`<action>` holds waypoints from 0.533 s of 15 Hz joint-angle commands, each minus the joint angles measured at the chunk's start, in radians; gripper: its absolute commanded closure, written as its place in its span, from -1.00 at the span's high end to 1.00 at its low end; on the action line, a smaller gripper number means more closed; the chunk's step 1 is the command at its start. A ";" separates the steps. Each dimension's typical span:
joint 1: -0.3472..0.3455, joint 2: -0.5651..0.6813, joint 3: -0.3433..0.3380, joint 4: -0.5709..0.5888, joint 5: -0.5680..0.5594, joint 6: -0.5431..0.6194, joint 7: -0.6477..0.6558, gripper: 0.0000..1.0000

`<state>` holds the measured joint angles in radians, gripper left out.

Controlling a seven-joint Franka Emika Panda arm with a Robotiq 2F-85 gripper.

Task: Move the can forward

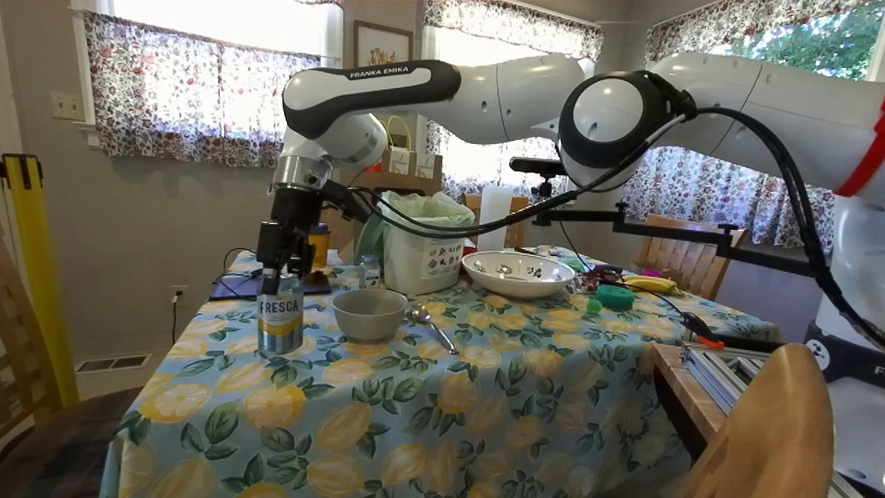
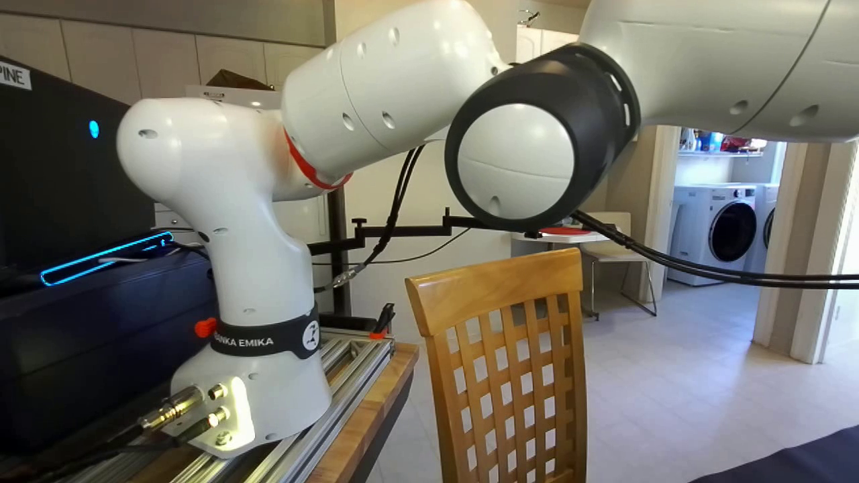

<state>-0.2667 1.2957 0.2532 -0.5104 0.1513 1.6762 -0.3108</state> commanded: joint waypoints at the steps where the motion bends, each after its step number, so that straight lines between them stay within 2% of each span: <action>1: -0.005 -0.007 0.022 0.012 -0.010 -0.091 -0.169 -0.13; 2: -0.003 -0.009 0.019 0.011 -0.016 -0.121 -0.210 -0.13; 3: 0.002 -0.003 0.005 0.000 -0.002 -0.066 -0.126 -0.13; 4: 0.003 -0.003 0.005 0.000 -0.002 -0.071 -0.134 0.37; 8: 0.004 -0.002 0.004 0.000 -0.002 -0.067 -0.133 0.37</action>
<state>-0.2631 1.2937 0.2568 -0.5105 0.1490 1.6090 -0.4435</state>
